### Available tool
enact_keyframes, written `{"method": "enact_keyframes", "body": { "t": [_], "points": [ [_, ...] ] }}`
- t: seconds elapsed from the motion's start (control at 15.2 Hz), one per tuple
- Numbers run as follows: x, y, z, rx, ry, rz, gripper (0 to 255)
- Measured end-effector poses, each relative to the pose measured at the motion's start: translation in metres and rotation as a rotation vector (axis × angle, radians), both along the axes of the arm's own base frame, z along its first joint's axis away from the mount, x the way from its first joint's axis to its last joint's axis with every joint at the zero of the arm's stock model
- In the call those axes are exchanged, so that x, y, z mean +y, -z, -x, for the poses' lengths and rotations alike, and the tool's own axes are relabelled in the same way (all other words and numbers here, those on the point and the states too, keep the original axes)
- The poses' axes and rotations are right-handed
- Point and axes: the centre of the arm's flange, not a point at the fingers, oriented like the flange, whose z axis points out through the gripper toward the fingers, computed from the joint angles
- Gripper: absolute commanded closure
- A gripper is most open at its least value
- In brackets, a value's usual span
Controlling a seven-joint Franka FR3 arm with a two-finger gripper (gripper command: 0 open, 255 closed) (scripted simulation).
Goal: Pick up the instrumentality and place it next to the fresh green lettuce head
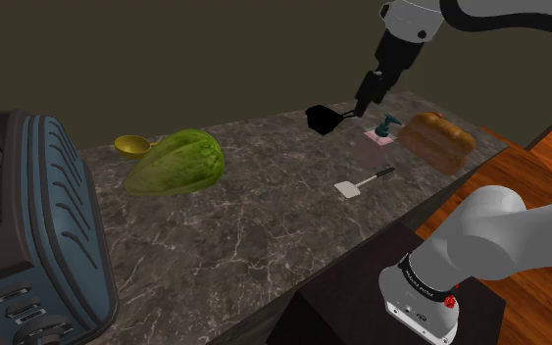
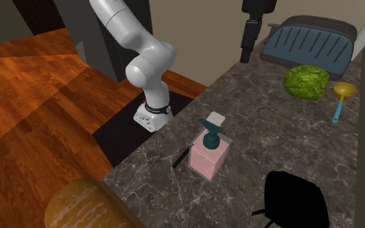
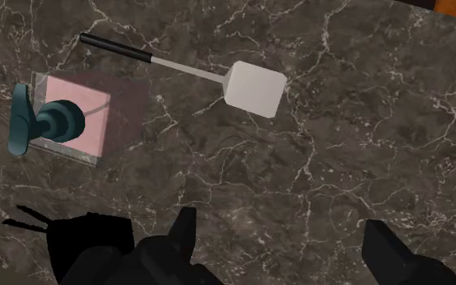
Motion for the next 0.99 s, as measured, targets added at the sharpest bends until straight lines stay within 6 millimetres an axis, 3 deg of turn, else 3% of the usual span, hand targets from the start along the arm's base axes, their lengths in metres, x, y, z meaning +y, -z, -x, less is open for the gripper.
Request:
{"method": "enact_keyframes", "body": {
  "t": [0.13, 0.33, 0.59, 0.99],
  "points": [
    [-0.003, 0.005, 0.003, 0.003, -0.027, 0.001, 0],
    [-0.013, 0.031, 0.018, 0.023, -0.186, 0.004, 0],
    [-0.038, 0.073, 0.037, 0.053, -0.436, 0.01, 0],
    [-0.085, 0.138, 0.05, 0.1, -0.817, 0.018, 0]
  ]
}}
